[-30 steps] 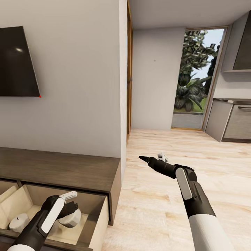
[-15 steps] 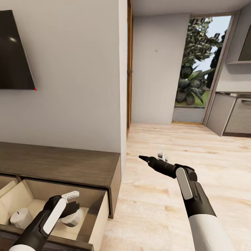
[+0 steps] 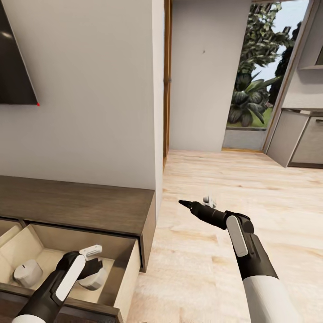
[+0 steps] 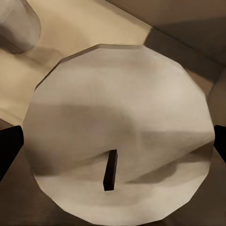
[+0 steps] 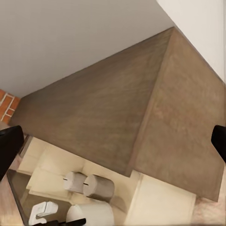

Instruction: Place each of the two pumpkins and all three candles from the living room inside a cabinet in the living room (use any cabinet), then make sure every cabinet is closed, and position the cauldron so it is next to a table in the living room.

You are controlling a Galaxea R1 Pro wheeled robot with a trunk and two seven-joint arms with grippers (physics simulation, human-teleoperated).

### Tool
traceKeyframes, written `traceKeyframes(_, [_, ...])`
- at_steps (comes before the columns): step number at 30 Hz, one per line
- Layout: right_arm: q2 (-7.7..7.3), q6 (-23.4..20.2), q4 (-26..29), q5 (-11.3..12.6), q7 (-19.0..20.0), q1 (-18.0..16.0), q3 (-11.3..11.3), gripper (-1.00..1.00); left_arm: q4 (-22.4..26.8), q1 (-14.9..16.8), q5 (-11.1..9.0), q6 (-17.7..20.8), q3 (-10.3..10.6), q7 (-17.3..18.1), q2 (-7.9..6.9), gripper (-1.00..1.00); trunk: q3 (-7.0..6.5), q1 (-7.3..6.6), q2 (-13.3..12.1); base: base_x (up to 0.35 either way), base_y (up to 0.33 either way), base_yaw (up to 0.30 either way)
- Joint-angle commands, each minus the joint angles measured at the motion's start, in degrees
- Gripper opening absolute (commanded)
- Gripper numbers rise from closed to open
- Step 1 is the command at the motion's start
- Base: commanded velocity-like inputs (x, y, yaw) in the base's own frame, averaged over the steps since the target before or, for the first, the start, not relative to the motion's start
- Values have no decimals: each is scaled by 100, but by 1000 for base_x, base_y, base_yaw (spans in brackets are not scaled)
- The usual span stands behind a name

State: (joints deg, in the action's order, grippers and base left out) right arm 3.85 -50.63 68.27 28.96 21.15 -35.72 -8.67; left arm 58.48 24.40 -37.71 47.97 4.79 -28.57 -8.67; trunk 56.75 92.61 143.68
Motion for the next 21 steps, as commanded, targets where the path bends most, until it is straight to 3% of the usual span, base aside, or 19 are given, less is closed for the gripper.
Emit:
traceKeyframes(1, [5,-34,2,-24,38,-5,-21,100,9,4,-52,4,20,-50,-6,-100,29,1,5,0,0,0])
traceKeyframes(7, [2,-31,2,-28,38,-5,-21,100,6,4,-41,-28,47,-52,119,-100,162,16,13,0,0,0])
traceKeyframes(14, [2,-27,27,-24,54,-5,-19,100,4,4,-35,-145,260,-52,145,-100,317,34,22,0,0,0])
traceKeyframes(21, [2,-208,627,-65,522,54,-4,100,3,4,-28,-213,276,-52,138,-100,361,40,25,0,0,0])
